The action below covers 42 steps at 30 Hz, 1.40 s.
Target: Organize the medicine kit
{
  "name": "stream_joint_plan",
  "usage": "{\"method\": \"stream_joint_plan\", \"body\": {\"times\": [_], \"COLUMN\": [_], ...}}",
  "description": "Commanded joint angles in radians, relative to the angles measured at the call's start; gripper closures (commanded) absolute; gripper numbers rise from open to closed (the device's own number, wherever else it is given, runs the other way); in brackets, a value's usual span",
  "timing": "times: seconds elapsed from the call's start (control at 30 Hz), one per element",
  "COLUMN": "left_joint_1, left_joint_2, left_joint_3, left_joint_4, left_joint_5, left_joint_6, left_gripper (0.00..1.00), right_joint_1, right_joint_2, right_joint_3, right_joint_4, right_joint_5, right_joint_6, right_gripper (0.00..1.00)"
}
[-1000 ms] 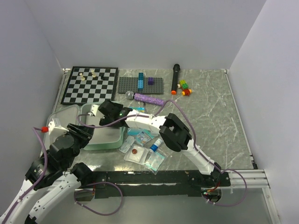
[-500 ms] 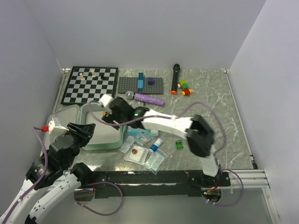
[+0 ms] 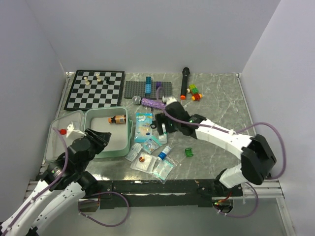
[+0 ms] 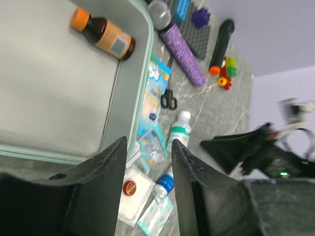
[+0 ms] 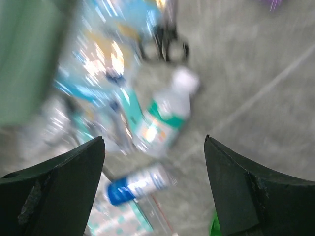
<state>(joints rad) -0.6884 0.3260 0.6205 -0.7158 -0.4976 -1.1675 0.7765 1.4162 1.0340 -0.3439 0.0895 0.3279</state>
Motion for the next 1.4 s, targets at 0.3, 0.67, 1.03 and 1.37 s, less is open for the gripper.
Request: {"method": "stream_joint_plan", "body": {"times": [0.3, 0.67, 1.03, 1.37], "left_joint_1": [0.003, 0.001, 0.001, 0.003], "left_joint_2": [0.087, 0.051, 0.042, 0.028], "left_joint_3": [-0.048, -0.073, -0.081, -0.067], "left_joint_4": [0.118, 0.104, 0.095, 0.081], "left_joint_5": [0.123, 0.119, 0.113, 0.087], "left_joint_6": [0.005, -0.017, -0.015, -0.006], "left_gripper": [0.54, 0.54, 0.54, 0.54], "right_joint_1": [-0.023, -0.074, -0.075, -0.066], "right_joint_2": [0.138, 0.253, 0.317, 0.158], "right_joint_3": [-0.043, 0.015, 0.043, 0.060], "right_joint_4": [0.005, -0.006, -0.013, -0.043], "right_joint_5": [-0.082, -0.114, -0.091, 0.010], "right_joint_6": [0.132, 0.071, -0.018, -0.072], "right_gripper": [0.06, 0.19, 0.30, 0.48]}}
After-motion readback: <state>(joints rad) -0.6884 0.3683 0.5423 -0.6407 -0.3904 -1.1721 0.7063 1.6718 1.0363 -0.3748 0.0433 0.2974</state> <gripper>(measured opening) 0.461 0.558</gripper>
